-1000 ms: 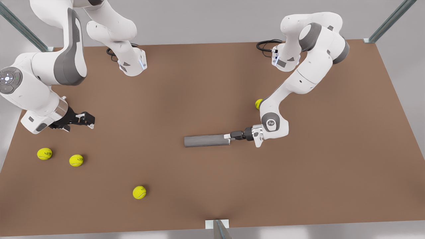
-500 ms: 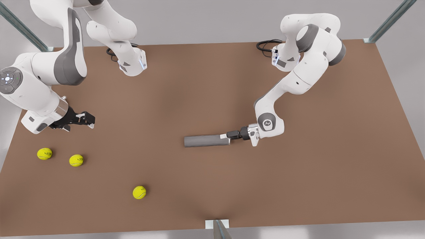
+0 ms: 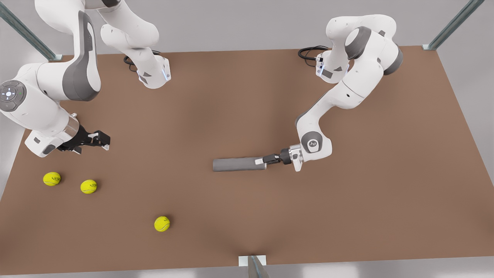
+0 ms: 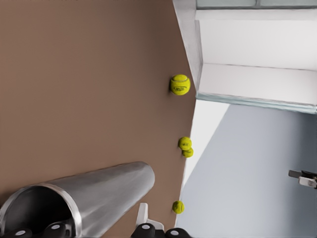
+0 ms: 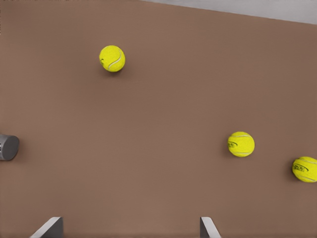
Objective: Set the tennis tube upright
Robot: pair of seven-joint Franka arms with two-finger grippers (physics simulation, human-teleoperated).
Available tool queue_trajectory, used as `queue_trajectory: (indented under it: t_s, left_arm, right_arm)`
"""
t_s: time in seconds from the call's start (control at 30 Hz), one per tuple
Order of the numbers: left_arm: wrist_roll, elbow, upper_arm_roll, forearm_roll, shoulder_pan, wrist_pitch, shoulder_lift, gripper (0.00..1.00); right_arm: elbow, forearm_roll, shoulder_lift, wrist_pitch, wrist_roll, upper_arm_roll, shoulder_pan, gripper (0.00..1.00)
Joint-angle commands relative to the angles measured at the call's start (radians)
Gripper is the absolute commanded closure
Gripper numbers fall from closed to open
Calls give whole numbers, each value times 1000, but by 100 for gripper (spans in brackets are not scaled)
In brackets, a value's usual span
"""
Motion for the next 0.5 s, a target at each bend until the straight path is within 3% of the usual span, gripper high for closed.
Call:
queue_trajectory:
  t_s: [0.0, 0.13, 0.23, 0.47]
  left_arm:
    - [0, 0, -2, -11, 0, 0, 0, 54]
    - [-2, 0, -33, -25, 28, -4, -5, 57]
    - [-2, 0, -45, -26, 40, -4, -5, 79]
    - [-9, 2, -74, -41, 62, 6, -6, 79]
  right_arm:
    - [0, 0, 0, 0, 0, 0, 0, 0]
    - [0, -2, 0, 0, 2, 0, 6, 0]
    - [-2, -2, 0, 0, 5, 0, 9, 0]
    - [-2, -3, 4, 9, 2, 0, 9, 0]
